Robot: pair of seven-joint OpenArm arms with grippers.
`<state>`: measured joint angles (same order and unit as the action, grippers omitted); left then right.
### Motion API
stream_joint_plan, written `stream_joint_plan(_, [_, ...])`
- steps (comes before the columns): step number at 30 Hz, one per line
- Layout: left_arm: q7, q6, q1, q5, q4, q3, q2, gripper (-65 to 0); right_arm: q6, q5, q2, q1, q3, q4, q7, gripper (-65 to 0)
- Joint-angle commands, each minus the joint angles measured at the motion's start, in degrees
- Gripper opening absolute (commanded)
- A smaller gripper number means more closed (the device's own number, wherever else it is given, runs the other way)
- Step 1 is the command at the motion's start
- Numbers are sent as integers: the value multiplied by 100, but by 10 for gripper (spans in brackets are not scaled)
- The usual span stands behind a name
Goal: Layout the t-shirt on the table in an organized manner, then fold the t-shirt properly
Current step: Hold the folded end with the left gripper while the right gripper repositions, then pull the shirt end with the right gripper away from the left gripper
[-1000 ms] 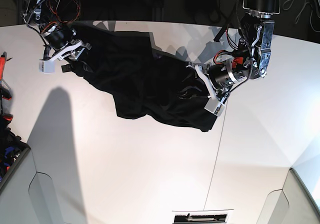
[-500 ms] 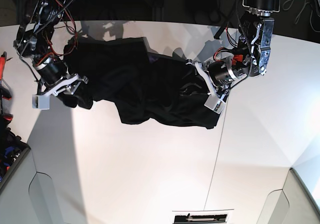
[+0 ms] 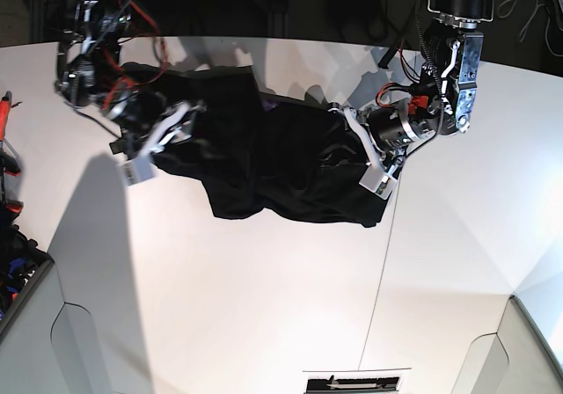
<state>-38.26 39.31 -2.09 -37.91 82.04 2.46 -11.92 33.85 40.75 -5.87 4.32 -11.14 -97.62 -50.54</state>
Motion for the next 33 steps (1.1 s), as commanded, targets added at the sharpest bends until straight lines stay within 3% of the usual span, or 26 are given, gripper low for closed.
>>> stream_joint_plan(1, [79,69,81,-39,70,-17,-76,-504,63,-105,-31,-81,243,-129,179,-322])
stream_joint_plan(5, [79,69,79,-42,70,-15,-111,-504,46,-1305,-315,-81,1097,-151,592,-322])
stream_joint_plan(8, [81,69,79,-39,70,-17,-149,-504,-9,-1753,-708,-81,1545,-319,719,-322])
stream_joint_plan(12, [79,69,79,-39,70,-17,-212,-504,-66,-2299,-997,-81,1886,-584,723,-322])
stream_joint_plan(15, [81,69,83,-42,70,-17,-243,-504,-68,-2608,-1034,-81,1899,-442,782,-327])
stream_joint_plan(16, [81,69,81,-42,70,-17,-243,-504,-68,-2723,-1034,-81,1899,-387,874,-370])
stream_joint_plan(20, [76,69,79,-39,70,-17,-243,-504,-114,-3128,-1040,-101,1897,-339,1141,-647])
stream_joint_plan(23, [76,69,79,-39,70,-17,-243,-504,-264,-3294,-1086,-157,1788,-339,1484,-650])
stream_joint_plan(33, [79,69,-144,-39,70,-17,-420,-504,-258,-2959,-1084,-859,634,-339,1421,-650])
